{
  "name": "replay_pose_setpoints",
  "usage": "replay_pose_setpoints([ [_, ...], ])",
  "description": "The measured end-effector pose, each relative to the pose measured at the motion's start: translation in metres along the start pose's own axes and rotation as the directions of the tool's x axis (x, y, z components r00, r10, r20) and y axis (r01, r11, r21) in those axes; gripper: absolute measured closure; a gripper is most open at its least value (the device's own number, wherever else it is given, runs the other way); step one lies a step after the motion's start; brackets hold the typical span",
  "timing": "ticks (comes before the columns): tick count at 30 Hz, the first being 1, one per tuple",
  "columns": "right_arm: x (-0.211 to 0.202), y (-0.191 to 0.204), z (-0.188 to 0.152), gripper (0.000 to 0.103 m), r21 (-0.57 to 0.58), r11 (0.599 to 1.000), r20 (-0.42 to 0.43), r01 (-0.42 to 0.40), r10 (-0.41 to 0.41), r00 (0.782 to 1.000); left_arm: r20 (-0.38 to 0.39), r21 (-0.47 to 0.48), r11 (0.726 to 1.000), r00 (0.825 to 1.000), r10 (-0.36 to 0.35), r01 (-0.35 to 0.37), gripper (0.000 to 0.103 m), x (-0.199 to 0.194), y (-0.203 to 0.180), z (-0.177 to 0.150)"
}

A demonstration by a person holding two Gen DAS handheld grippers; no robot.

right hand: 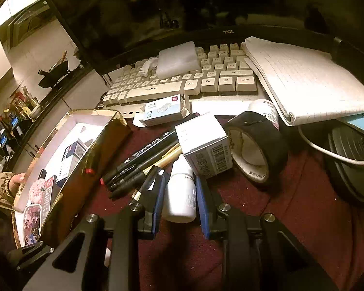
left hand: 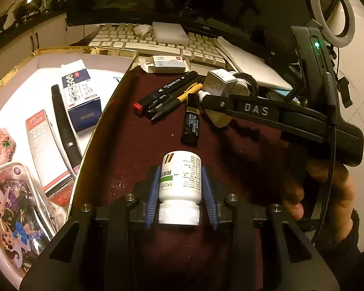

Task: Organize objects
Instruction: 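Grasp the small white dropper bottle with the right tool while the left tool holds the pill bottle, then carry the pill bottle with the left tool while the right tool carries the dropper bottle to the tray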

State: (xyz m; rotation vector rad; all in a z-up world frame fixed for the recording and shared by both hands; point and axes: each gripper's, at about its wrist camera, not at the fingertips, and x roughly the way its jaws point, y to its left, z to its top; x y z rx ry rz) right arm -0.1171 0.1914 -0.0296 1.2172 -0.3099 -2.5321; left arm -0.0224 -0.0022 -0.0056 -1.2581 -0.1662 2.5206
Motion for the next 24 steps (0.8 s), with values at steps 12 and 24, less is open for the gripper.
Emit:
replay_pose_setpoints([
  [12, -0.03, -0.012, -0.018, 0.078, 0.055, 0.998, 0.037, -0.032, 0.03, 0.999, 0.011, -0.013, 0.999, 0.999, -0.036, 0.036, 0.07, -0.007, -0.004, -0.003],
  [24, -0.069, 0.013, -0.019, 0.078, -0.002, 0.996, 0.159, -0.091, 0.09, 0.983, 0.121, -0.103, 0.987, 0.986, -0.111, 0.124, 0.07, -0.058, 0.013, 0.005],
])
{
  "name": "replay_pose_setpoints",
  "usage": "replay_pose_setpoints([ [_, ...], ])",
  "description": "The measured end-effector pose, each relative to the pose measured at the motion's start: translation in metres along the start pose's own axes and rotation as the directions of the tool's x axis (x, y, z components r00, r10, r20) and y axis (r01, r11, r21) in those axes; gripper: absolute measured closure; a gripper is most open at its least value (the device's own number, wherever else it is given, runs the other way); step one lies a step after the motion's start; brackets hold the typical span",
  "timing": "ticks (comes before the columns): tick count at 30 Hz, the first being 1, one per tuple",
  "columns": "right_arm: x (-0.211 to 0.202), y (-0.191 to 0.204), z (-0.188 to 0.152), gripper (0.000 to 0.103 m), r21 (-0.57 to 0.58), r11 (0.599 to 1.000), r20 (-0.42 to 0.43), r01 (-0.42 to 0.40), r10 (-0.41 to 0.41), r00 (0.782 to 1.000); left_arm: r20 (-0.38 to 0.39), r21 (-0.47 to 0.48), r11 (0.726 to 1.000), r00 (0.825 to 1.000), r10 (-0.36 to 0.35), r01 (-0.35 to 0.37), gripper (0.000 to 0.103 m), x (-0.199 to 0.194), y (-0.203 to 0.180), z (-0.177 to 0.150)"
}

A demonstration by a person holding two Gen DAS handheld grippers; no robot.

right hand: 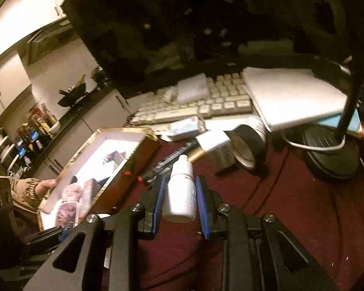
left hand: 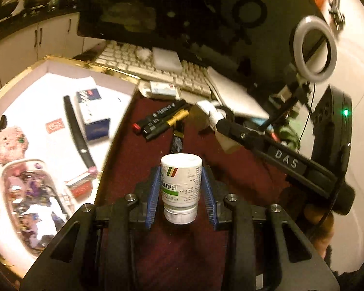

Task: Organize objects
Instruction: 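Carry the pill bottle with the left tool while the right tool carries the dropper bottle to the tray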

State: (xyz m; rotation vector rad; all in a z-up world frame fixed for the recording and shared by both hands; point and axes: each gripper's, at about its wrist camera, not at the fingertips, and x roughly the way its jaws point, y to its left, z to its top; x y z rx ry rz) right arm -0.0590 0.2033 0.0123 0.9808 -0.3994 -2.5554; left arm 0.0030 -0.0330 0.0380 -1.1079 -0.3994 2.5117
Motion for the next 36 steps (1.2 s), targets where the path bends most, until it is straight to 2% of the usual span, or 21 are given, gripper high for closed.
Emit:
replay_pose_setpoints([
  [8, 0.009, 0.049, 0.013, 0.078, -0.068, 0.988, -0.008, -0.136, 0.136, 0.991, 0.083, -0.112, 0.993, 0.995, 0.051, -0.042, 0.07, -0.039, 0.033, 0.008],
  [13, 0.019, 0.076, 0.011, 0.078, -0.103, 0.976, -0.042, -0.19, 0.187, 0.981, 0.11, -0.169, 0.981, 0.987, 0.118, -0.099, 0.07, -0.06, 0.059, 0.01],
  [17, 0.026, 0.092, 0.008, 0.078, -0.112, 0.965, -0.078, -0.237, 0.229, 0.97, 0.136, -0.212, 0.965, 0.973, 0.188, -0.156, 0.07, -0.075, 0.08, 0.014],
  [22, 0.038, 0.117, 0.01, 0.078, -0.155, 0.946, -0.116, -0.284, 0.268, 0.956, 0.149, -0.289, 0.932, 0.952, 0.269, -0.218, 0.07, -0.088, 0.116, 0.02],
  [28, 0.071, 0.146, 0.012, 0.078, -0.198, 0.935, -0.182, -0.293, 0.258, 0.949, 0.119, -0.344, 0.892, 0.929, 0.351, -0.293, 0.07, -0.081, 0.151, 0.026],
  [32, 0.094, 0.152, 0.015, 0.078, -0.183, 0.943, -0.216, -0.277, 0.236, 0.947, 0.072, -0.352, 0.878, 0.926, 0.37, -0.324, 0.07, -0.064, 0.167, 0.032],
  [36, 0.109, 0.158, 0.012, 0.078, -0.216, 0.951, -0.201, -0.223, 0.18, 0.963, 0.028, -0.322, 0.884, 0.93, 0.367, -0.339, 0.07, -0.048, 0.173, 0.04],
])
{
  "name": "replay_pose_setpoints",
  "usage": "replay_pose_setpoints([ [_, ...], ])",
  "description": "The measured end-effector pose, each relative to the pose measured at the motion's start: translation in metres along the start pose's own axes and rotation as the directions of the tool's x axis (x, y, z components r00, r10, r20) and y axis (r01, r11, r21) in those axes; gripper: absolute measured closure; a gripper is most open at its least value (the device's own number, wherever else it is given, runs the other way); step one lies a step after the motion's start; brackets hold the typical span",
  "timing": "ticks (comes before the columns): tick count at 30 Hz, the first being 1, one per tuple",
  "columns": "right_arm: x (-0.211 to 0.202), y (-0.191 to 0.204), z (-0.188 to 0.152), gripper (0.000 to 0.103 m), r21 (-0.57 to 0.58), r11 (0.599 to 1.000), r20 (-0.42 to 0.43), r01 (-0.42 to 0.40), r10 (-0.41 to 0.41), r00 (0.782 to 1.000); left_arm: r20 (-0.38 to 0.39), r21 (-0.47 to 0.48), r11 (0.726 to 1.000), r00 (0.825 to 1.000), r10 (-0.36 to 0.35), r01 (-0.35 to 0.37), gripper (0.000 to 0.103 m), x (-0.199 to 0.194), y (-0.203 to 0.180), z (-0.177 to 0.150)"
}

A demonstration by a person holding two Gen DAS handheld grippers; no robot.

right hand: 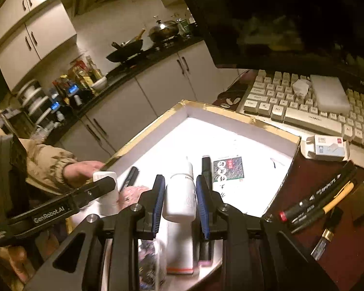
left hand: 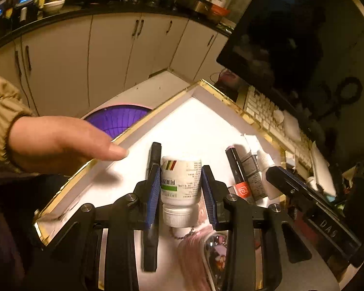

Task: Organize objects
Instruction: 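Carry the pill bottle with the left tool while the right tool carries the dropper bottle to the tray, then lower both bottles into the tray and open both tools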

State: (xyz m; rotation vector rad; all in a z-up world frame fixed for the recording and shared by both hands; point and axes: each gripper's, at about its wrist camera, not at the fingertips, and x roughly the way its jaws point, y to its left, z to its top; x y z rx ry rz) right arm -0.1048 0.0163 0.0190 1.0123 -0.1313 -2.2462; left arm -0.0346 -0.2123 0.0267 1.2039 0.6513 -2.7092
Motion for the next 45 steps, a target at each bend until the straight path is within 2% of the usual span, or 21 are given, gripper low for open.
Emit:
replay_pose_setpoints([
  [8, 0.016, 0.001, -0.009, 0.078, -0.058, 0.996, -0.003, 0.071, -0.071, 0.997, -0.082, 0.043, 0.999, 0.996, 0.025, -0.021, 0.07, 0.025, -0.014, 0.004],
  [12, 0.021, -0.001, -0.013, 0.077, -0.054, 0.996, -0.018, 0.073, -0.074, 0.997, -0.107, 0.07, 0.997, 0.993, 0.042, -0.034, 0.07, 0.031, -0.018, 0.003],
  [16, 0.023, 0.0, -0.014, 0.077, -0.064, 0.994, -0.02, 0.084, -0.086, 0.996, -0.156, 0.052, 0.998, 0.986, 0.052, -0.044, 0.07, 0.039, -0.014, 0.003],
  [26, 0.023, -0.003, -0.016, 0.077, -0.034, 0.998, -0.019, 0.058, -0.058, 0.998, -0.161, 0.074, 0.997, 0.986, 0.047, -0.036, 0.07, 0.043, -0.018, 0.002],
  [29, 0.02, -0.005, -0.014, 0.077, -0.012, 0.999, -0.008, 0.032, -0.032, 0.999, -0.144, 0.093, 0.995, 0.988, 0.053, -0.04, 0.068, 0.041, -0.021, 0.001],
  [35, 0.018, -0.009, -0.013, 0.076, 0.023, 1.0, -0.001, -0.011, 0.011, 1.0, -0.103, 0.072, 0.997, 0.994, 0.02, -0.013, 0.053, 0.032, -0.02, 0.001],
  [39, 0.014, -0.006, -0.012, 0.05, 0.021, 0.999, 0.023, -0.036, 0.035, 0.999, -0.066, 0.046, 0.999, 0.998, 0.005, -0.002, 0.048, 0.023, -0.018, 0.001],
  [45, 0.01, -0.004, -0.01, 0.047, 0.004, 0.999, 0.049, -0.032, 0.032, 0.998, 0.011, 0.029, 0.999, 0.999, -0.031, 0.031, 0.047, 0.004, -0.019, 0.004],
])
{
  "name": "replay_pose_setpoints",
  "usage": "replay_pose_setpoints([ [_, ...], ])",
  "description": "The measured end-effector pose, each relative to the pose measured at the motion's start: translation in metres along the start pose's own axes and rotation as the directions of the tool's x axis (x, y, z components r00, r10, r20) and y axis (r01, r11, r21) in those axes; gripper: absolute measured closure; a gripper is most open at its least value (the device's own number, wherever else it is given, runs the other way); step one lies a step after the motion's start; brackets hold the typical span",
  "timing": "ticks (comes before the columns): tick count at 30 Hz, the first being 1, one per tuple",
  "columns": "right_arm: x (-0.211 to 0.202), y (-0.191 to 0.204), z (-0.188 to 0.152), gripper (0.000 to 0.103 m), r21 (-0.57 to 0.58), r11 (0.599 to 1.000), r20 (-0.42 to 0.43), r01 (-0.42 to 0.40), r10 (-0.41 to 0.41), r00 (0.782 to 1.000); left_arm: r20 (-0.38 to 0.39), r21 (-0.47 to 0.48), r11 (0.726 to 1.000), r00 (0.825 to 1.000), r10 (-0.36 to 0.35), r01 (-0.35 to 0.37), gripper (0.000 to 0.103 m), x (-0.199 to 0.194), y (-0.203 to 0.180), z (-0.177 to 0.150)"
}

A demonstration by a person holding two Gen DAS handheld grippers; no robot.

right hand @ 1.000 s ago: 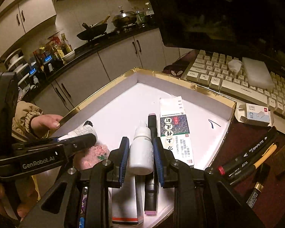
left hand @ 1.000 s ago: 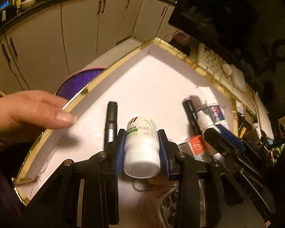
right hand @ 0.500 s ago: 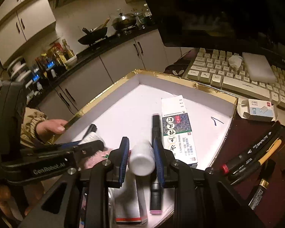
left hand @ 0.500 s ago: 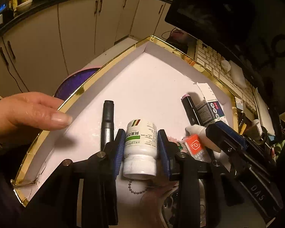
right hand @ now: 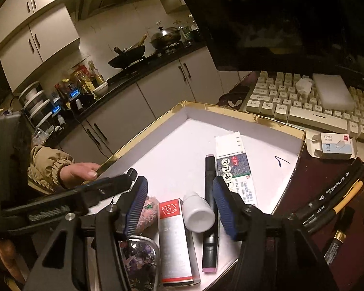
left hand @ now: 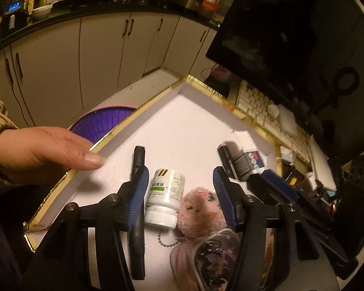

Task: Organize objects
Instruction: 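Lower both bottles into the tray and open both tools, then withdraw both tools from the tray back over the desk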

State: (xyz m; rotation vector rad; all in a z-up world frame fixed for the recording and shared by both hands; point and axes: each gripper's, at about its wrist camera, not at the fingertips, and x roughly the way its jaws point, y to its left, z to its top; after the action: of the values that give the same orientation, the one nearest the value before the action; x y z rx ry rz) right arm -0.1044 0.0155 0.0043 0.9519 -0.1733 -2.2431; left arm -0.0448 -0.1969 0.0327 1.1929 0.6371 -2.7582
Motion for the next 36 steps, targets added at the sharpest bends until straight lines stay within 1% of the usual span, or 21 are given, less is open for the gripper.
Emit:
replay_pose_setpoints([
  [4, -0.002, -0.004, 0.001, 0.047, 0.018, 1.0, 0.003, -0.006, 0.006, 1.0, 0.031, 0.005, 1.0, 0.999, -0.027, 0.027, 0.047, -0.009, -0.005, -0.001],
  [9, -0.017, -0.012, 0.003, 0.047, 0.034, 0.999, 0.018, 0.005, -0.006, 1.0, 0.045, 0.043, 0.998, 0.998, -0.054, 0.052, 0.047, -0.018, -0.019, -0.008],
  [11, -0.024, -0.018, 0.001, 0.047, 0.051, 0.999, 0.009, 0.002, -0.002, 1.0, 0.044, 0.058, 0.996, 0.997, -0.068, 0.065, 0.047, -0.02, -0.026, -0.011],
  [14, -0.039, -0.037, -0.003, 0.047, 0.11, 0.994, 0.001, -0.023, 0.023, 1.0, 0.035, 0.09, 0.993, 0.996, -0.078, 0.075, 0.047, -0.022, -0.039, -0.017],
  [16, -0.052, -0.051, -0.007, 0.047, 0.135, 0.991, 0.007, -0.017, 0.017, 1.0, 0.031, 0.113, 0.991, 0.996, -0.078, 0.074, 0.047, -0.023, -0.048, -0.021],
  [21, -0.087, -0.081, -0.022, 0.047, 0.165, 0.985, 0.022, 0.039, -0.043, 0.999, 0.012, 0.17, 0.983, 0.997, -0.078, 0.075, 0.047, -0.025, -0.073, -0.033],
  [25, -0.106, -0.102, -0.035, 0.047, 0.192, 0.979, 0.02, 0.075, -0.081, 0.997, 0.008, 0.222, 0.971, 0.996, -0.088, 0.084, 0.047, -0.028, -0.095, -0.044],
  [28, -0.112, -0.112, -0.044, 0.047, 0.194, 0.975, 0.007, 0.105, -0.108, 0.994, 0.004, 0.244, 0.965, 0.995, -0.104, 0.1, 0.047, -0.03, -0.111, -0.052],
  [33, -0.11, -0.123, -0.053, 0.047, 0.164, 0.97, -0.033, 0.181, -0.178, 0.984, -0.024, 0.306, 0.947, 0.995, -0.094, 0.097, 0.047, -0.027, -0.138, -0.067],
  [36, -0.111, -0.131, -0.057, 0.047, 0.166, 0.966, -0.036, 0.197, -0.194, 0.98, -0.033, 0.332, 0.939, 0.996, -0.085, 0.091, 0.047, -0.023, -0.148, -0.075],
])
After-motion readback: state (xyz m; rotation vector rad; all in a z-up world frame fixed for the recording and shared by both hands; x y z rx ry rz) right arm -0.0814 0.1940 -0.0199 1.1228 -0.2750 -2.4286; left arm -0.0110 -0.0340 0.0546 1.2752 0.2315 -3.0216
